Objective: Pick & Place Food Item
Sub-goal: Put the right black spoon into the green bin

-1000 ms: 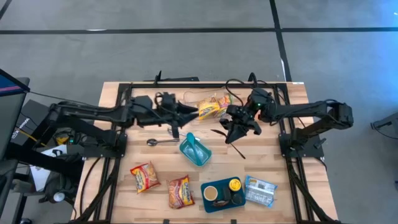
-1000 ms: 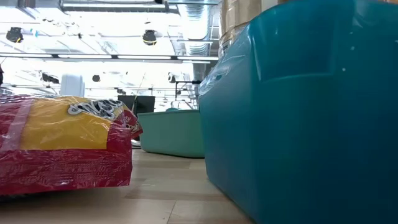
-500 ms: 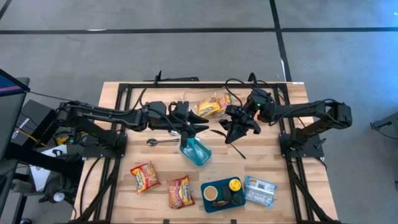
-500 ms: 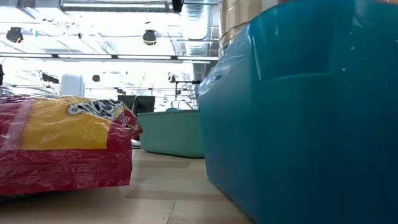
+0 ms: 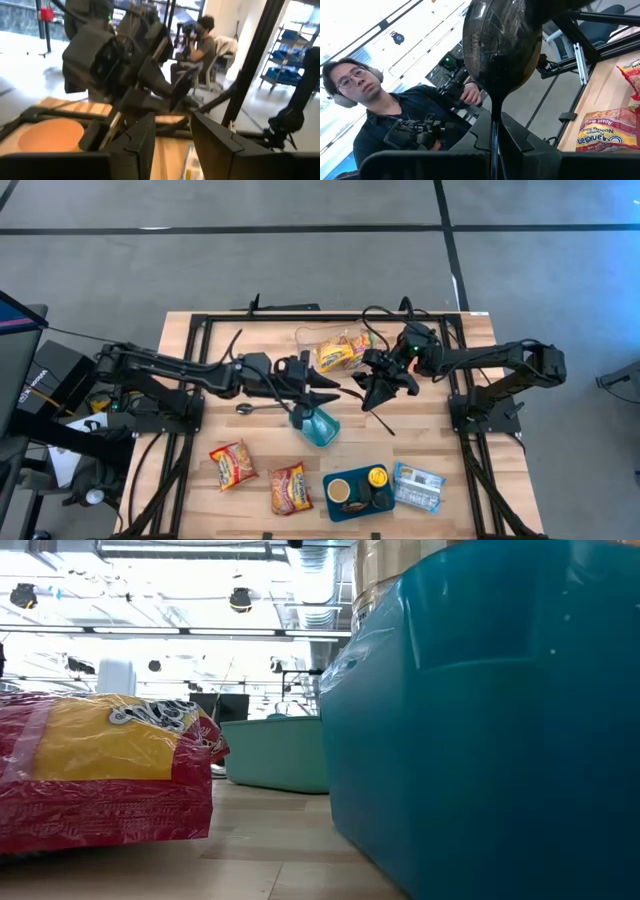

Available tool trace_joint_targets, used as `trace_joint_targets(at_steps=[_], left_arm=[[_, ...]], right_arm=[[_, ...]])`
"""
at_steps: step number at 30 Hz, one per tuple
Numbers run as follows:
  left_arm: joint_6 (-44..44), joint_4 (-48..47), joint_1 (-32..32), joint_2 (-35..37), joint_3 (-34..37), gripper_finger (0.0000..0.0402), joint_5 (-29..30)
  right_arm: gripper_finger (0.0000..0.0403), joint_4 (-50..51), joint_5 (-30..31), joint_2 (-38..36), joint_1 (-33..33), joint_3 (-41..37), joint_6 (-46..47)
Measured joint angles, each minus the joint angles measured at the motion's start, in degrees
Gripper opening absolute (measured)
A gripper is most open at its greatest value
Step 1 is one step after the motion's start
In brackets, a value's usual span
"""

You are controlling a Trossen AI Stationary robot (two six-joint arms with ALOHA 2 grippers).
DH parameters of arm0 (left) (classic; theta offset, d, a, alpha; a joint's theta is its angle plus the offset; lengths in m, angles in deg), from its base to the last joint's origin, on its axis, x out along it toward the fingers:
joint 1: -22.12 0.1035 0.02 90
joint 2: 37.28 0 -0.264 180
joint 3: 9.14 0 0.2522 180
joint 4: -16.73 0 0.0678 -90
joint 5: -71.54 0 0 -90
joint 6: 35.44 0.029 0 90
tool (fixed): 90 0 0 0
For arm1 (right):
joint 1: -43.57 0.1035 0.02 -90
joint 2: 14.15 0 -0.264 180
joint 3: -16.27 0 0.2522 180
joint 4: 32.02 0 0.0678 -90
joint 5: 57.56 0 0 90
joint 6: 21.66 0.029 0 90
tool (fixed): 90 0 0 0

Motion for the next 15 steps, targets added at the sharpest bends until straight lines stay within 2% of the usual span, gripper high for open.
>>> trace_joint_targets(at_steps=[4,15], left_arm=[[0.00,4.53,0.02,-2.23,-0.02,0.0123,-0.02],[3.26,7.65,0.42,-4.39,-0.02,0.0119,0.93]], right_arm=[[0.0005,0.50,0.07,0.00,0.00,0.00,0.00],[0.0005,0.83,0.22,0.02,0.04,0.00,1.46]])
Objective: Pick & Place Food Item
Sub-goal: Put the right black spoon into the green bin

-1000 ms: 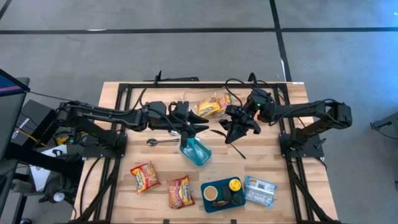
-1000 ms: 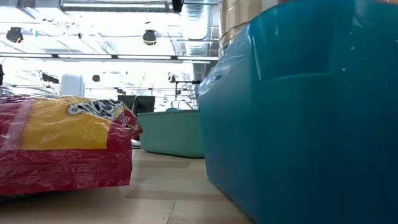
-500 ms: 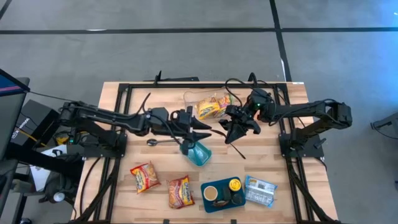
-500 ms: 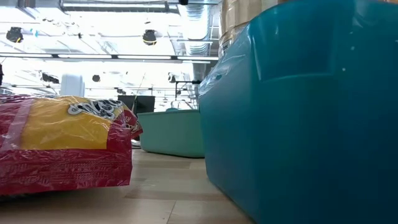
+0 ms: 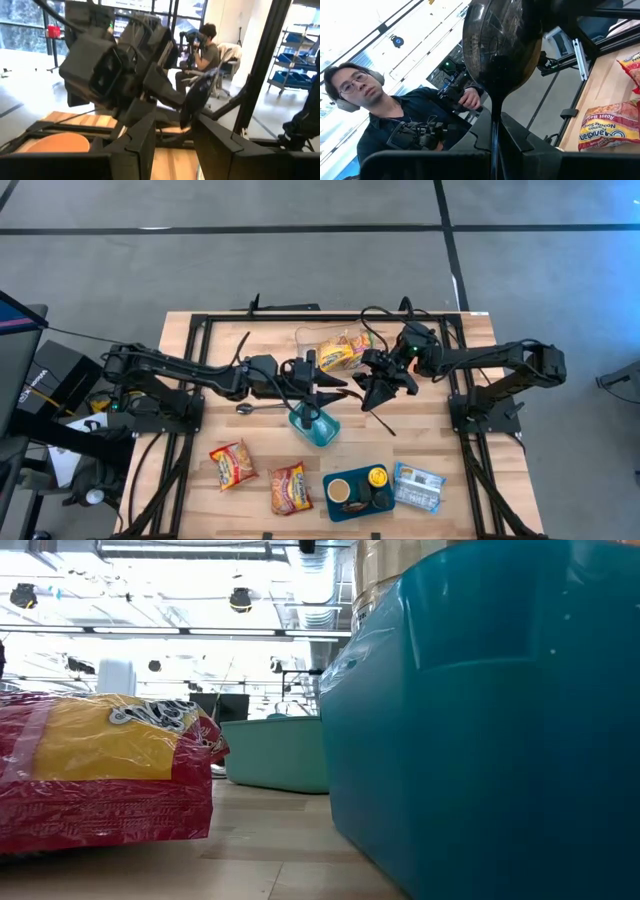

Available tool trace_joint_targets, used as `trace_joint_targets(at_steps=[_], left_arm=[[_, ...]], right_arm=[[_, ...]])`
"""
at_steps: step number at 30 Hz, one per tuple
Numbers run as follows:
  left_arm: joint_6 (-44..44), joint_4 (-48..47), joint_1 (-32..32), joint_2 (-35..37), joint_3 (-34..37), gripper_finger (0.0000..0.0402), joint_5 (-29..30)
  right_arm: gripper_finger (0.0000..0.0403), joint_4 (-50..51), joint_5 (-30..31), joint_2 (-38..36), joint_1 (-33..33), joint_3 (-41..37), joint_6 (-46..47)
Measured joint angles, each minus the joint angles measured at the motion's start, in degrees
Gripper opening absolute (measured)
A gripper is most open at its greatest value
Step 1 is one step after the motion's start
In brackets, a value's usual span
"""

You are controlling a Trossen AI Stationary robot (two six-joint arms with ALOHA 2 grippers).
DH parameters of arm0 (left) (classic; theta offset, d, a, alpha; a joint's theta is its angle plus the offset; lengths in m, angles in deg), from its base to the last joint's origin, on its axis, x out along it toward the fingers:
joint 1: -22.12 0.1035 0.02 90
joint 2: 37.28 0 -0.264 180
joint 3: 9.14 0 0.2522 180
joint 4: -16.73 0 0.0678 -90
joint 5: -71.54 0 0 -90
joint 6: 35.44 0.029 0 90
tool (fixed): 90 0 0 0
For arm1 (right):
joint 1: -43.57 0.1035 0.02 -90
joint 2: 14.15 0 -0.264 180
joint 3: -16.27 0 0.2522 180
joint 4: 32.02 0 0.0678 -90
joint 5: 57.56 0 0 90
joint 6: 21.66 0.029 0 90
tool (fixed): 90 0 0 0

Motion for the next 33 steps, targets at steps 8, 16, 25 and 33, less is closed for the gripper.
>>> trace_joint_targets(at_steps=[8,16,25,33], left_arm=[[0.13,3.57,0.00,0.20,0.00,0.0099,0.05],[0.13,3.55,0.00,0.20,0.00,0.0080,0.05],[0.21,3.50,0.00,0.20,0.00,0.0026,0.07],[0.32,3.17,0.02,0.20,0.00,0.0006,0.79]], right_arm=[[0.0005,0.01,-0.01,0.00,0.00,0.00,0.02],[0.0005,0.04,0.00,0.02,-0.02,0.00,0.02],[0.0006,0.07,0.00,0.02,-0.04,0.00,0.11],[0.0025,0.21,0.22,0.07,-0.04,0.00,0.39]])
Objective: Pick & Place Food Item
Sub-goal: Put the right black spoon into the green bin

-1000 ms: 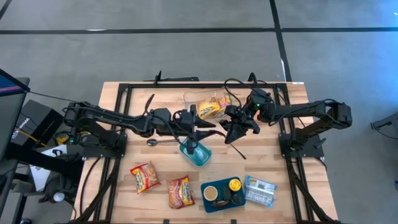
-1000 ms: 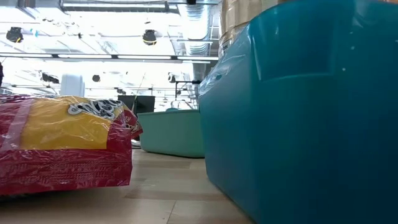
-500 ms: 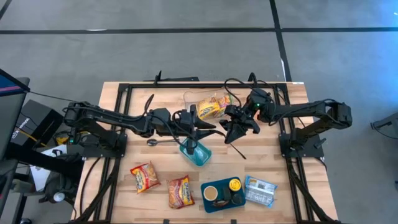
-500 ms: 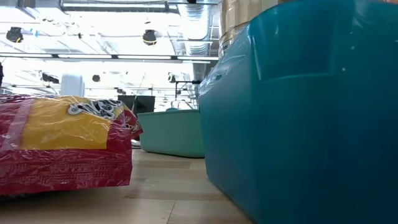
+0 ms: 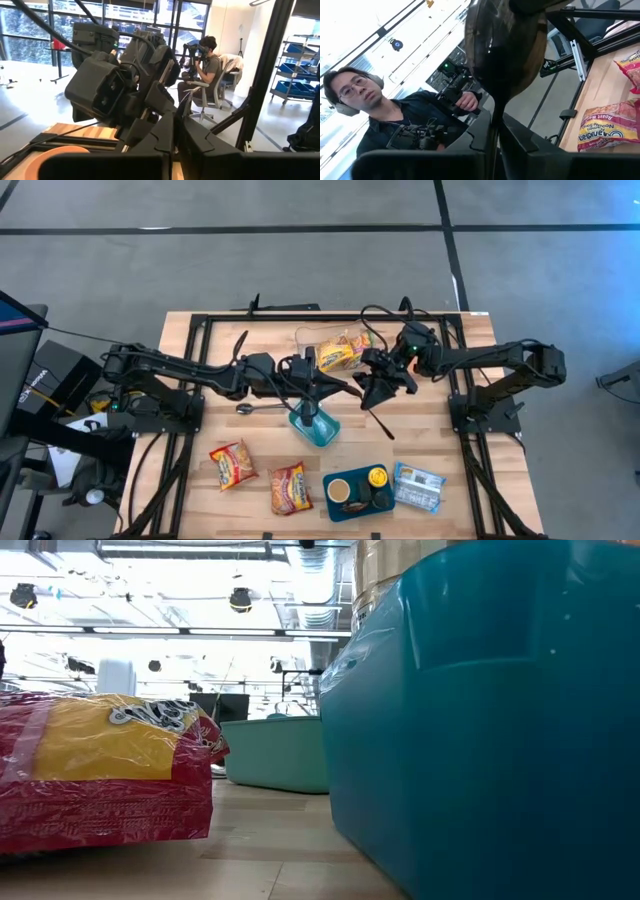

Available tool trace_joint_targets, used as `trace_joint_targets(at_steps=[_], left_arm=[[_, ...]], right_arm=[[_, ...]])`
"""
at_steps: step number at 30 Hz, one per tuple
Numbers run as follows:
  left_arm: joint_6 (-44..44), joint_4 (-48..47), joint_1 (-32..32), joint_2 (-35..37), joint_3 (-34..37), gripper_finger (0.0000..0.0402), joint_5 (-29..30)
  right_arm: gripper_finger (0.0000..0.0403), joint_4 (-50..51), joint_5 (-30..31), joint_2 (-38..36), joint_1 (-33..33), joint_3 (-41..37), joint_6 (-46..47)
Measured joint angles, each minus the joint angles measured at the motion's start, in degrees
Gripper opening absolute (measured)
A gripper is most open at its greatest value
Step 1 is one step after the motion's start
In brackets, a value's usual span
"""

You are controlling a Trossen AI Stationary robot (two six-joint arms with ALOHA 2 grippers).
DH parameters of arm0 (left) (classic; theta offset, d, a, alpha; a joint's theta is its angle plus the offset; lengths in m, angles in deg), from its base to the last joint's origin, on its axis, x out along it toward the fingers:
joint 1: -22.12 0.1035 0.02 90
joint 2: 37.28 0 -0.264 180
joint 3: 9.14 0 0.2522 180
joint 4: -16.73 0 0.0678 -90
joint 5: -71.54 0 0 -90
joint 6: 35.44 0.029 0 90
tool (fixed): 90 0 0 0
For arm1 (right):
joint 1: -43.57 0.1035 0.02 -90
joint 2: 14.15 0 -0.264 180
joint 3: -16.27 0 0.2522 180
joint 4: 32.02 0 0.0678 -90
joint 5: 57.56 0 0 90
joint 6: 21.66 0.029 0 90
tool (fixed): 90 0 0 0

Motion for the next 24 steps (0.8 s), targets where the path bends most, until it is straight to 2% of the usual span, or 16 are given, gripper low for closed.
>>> trace_joint_targets(at_steps=[13,24], left_arm=[[-0.67,0.35,0.00,-0.02,0.00,0.0002,0.16],[-3.73,-0.06,0.00,0.33,0.00,0.0001,0.18]], right_arm=[[0.0110,-0.21,-1.64,0.00,-1.04,0.00,-0.44],[0.0121,-0.22,-5.83,0.00,-4.69,0.00,-0.40]])
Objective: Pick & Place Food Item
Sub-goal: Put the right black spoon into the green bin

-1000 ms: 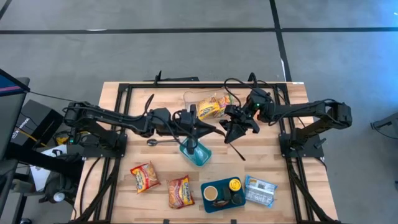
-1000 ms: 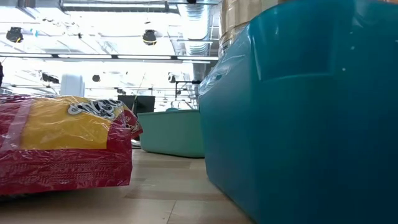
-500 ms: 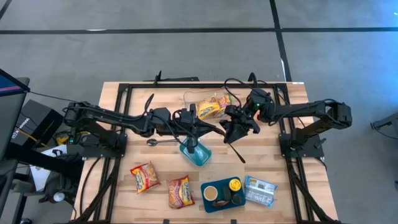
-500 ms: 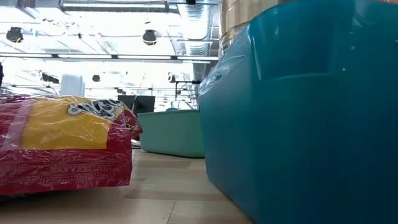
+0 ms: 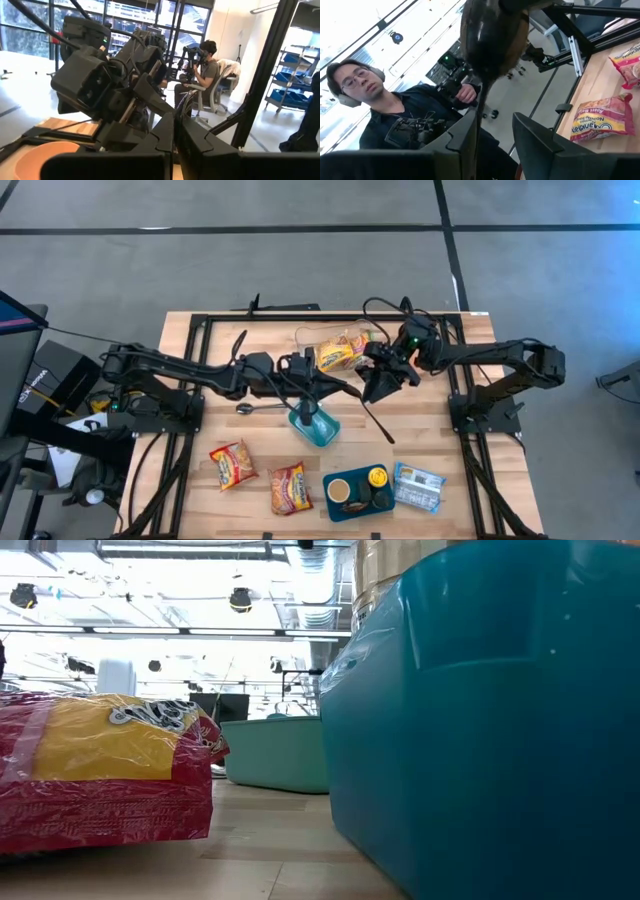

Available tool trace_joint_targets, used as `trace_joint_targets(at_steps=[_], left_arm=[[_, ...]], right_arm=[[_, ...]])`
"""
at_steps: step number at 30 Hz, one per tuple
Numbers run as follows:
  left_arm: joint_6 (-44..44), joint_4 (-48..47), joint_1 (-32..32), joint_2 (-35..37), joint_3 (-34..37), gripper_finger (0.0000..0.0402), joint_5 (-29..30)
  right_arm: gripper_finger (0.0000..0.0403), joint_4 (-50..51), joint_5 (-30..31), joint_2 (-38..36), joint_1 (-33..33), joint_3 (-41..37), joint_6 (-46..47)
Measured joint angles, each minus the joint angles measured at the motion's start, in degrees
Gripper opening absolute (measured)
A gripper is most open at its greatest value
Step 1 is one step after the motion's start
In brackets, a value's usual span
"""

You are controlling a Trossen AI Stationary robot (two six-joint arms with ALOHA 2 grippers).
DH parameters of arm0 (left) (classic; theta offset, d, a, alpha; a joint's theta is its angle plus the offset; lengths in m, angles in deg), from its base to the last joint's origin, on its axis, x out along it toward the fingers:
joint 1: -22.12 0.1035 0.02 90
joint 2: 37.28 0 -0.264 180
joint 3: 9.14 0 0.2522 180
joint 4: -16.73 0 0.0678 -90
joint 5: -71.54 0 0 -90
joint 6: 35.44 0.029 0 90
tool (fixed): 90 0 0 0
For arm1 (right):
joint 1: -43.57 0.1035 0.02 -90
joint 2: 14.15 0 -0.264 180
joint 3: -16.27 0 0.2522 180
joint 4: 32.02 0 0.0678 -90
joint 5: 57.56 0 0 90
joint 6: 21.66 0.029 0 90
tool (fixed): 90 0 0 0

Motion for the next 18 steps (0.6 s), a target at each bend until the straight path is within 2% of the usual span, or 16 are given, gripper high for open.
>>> trace_joint_targets(at_steps=[6,18], left_arm=[[-1.56,-2.03,-0.02,2.67,0.00,0.0002,1.61],[-19.11,-27.90,-0.02,12.96,0.00,0.0002,6.81]], right_arm=[[0.0121,-0.01,-1.24,-0.04,-1.61,0.00,0.46],[0.0120,0.34,-1.41,-0.07,-5.29,0.00,-0.01]])
